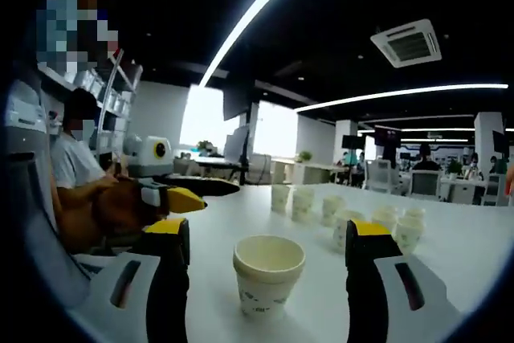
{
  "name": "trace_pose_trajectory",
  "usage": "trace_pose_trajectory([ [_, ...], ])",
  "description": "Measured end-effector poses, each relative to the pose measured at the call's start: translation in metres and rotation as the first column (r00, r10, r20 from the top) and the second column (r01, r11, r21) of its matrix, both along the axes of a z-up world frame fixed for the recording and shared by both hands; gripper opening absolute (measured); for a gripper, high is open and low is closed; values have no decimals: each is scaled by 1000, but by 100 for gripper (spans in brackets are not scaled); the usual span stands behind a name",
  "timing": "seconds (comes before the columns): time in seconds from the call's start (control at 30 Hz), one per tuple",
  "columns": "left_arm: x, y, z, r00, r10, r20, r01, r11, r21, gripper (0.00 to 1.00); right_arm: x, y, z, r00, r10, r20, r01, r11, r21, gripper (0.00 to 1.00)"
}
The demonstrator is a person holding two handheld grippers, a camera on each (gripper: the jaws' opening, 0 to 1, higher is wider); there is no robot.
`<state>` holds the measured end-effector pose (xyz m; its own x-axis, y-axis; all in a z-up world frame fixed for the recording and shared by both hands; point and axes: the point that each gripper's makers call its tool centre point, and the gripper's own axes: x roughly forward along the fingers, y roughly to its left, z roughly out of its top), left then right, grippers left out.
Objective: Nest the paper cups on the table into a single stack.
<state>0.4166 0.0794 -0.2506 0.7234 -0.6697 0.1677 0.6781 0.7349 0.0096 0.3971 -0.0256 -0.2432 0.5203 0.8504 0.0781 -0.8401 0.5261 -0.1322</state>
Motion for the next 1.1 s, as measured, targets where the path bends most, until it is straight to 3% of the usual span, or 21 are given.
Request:
trace_pose_trajectory([
  [0.13, 2, -6, -4, 1000, -4, -7, 4, 1000, -2, 62, -16, -7, 14, 999, -19, 26, 16, 996, 84, 77],
  [0.23, 2, -14, -9, 1000, -19, -22, 19, 1000, 7, 62, -19, -13, 16, 999, -45, 30, 42, 996, 75, 79],
  [0.37, 1, -23, -11, 999, -35, -27, 35, 999, 3, 62, -21, -30, 23, 996, -85, 32, 81, 990, 117, 81],
  [0.53, 1, -30, -14, 998, -47, -35, 47, 999, 10, 63, -23, -48, 21, 989, -140, 50, 134, 986, 101, 82],
  [0.8, 2, -28, -9, 999, -23, -42, 23, 1000, 7, 76, -25, -51, 16, 985, -150, 86, 146, 988, 58, 84],
  [0.9, 1, -21, -2, 999, -2, -48, 1, 1000, -18, 77, -21, -57, 14, 984, -166, 71, 159, 983, 86, 86],
  [1.0, 2, -15, 4, 999, 29, -23, -29, 1000, -4, 83, -20, -58, 12, 983, -170, 67, 163, 982, 98, 90],
  [1.1, 3, -10, 8, 998, 45, -32, -45, 999, 4, 87, -18, -61, 10, 984, -170, 41, 165, 980, 108, 94],
])
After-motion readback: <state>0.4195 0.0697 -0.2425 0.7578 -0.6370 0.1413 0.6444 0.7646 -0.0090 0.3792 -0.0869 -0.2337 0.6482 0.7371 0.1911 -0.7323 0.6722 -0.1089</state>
